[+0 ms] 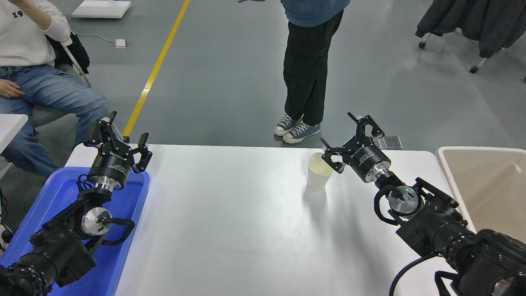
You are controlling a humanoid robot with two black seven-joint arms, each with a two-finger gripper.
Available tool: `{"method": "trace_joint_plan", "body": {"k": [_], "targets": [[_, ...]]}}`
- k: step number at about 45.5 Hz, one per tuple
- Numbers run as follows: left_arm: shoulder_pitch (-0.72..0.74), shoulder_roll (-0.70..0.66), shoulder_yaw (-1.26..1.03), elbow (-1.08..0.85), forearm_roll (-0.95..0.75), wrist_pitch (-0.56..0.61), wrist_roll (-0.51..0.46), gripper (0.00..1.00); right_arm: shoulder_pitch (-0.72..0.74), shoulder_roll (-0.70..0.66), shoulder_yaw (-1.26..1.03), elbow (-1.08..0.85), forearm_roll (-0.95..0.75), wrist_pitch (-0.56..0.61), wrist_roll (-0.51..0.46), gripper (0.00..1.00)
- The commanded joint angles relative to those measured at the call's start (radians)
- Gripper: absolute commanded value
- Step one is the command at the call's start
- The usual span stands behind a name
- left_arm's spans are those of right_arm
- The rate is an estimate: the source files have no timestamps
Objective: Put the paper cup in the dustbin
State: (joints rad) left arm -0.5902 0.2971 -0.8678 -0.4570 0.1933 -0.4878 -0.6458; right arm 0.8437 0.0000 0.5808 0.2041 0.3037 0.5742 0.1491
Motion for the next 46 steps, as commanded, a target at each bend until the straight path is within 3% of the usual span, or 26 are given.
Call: {"method": "trace_joint_plan", "body": {"k": [1, 33, 46], "targets": [[0.003, -0.004, 0.003, 0.0, 0.006, 0.002, 0.002, 1.0, 0.0, 0.0, -0.001, 0.001, 0.0, 0.0, 0.0, 1.0], [0.0, 0.001, 0.004, 0.001, 0.0, 0.0, 0.0, 1.0, 0.009, 0.0, -0.004, 0.049, -0.026, 0.006, 0.0, 1.0], [0.0, 0.002, 0.004, 0.001, 0.0, 0.0, 0.0, 1.0, 0.0, 0.0, -0.004, 0.138, -0.115, 0.001, 0.0, 1.0]]}}
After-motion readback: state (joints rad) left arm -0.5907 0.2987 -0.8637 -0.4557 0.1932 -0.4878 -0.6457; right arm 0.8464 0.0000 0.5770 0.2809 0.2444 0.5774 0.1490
